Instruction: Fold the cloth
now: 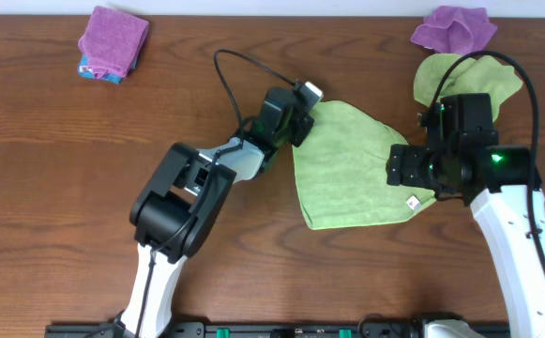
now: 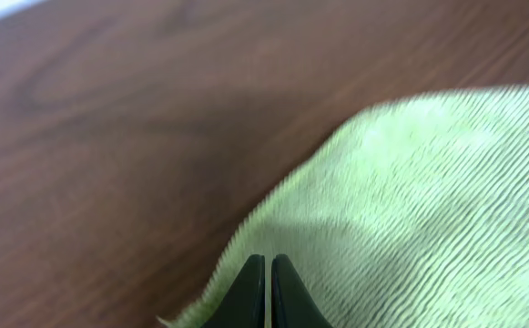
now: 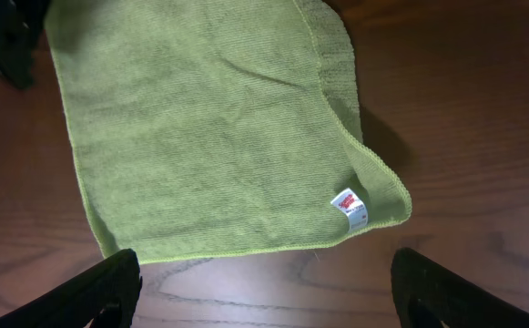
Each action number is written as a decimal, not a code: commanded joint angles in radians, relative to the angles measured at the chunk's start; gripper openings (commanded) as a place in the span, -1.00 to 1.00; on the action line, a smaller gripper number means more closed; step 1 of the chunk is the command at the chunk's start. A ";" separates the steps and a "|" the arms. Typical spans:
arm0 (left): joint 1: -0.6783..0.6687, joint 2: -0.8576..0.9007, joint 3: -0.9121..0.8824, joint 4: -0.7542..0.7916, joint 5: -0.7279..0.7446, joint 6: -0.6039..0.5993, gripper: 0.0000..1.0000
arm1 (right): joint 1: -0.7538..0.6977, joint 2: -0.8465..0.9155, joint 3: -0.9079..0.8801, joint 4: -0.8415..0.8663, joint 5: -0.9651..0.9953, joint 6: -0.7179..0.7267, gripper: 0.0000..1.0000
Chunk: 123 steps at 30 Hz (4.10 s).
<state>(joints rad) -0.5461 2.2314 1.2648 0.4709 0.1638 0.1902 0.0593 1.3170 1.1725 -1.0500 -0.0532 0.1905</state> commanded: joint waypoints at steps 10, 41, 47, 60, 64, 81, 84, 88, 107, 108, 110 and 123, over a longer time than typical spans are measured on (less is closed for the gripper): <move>0.003 0.038 0.014 -0.115 -0.074 0.069 -0.88 | 0.006 -0.016 0.012 0.011 -0.007 0.018 0.78; 0.035 -0.033 0.014 -0.812 -0.393 -0.084 -0.89 | 0.025 0.290 0.010 0.118 0.023 -0.017 -0.35; 0.035 -0.033 0.014 -0.904 -0.286 -0.168 -0.88 | 0.043 0.338 0.010 0.189 0.026 -0.017 -0.97; 0.035 -0.033 0.014 -1.084 -0.111 -0.285 -0.88 | 0.047 0.517 0.010 0.383 0.027 -0.036 -0.97; 0.035 -0.033 0.014 -1.143 -0.111 -0.284 -0.88 | 0.047 0.546 0.010 0.436 0.027 -0.043 -0.97; 0.035 -0.033 0.014 -1.291 -0.111 -0.285 -0.88 | 0.044 0.653 0.010 0.641 0.098 -0.004 -0.97; 0.035 -0.033 0.014 -1.317 -0.111 -0.297 -0.88 | 0.037 0.653 0.010 0.680 0.105 0.011 -0.97; 0.035 -0.033 0.014 -1.353 -0.111 -0.311 -0.88 | 0.023 0.653 0.010 0.735 0.117 0.060 -0.97; 0.035 -0.095 0.014 -1.404 0.058 -0.332 -0.88 | 0.007 0.632 0.096 0.683 0.068 0.066 -0.97; 0.035 -0.121 0.014 -1.394 0.058 -0.332 -0.88 | 0.008 0.621 0.118 0.654 0.068 0.063 -0.97; 0.035 -0.181 0.014 -1.369 0.055 -0.333 -0.88 | 0.008 0.597 0.159 0.599 0.068 0.053 -0.97; 0.035 -0.415 0.014 -1.117 -0.056 -0.332 -0.88 | 0.069 0.436 0.237 0.335 -0.065 -0.080 -0.95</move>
<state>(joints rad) -0.5114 1.8015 1.2762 -0.6815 0.1429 -0.1345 0.0978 1.7660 1.3991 -0.6842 -0.0692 0.1463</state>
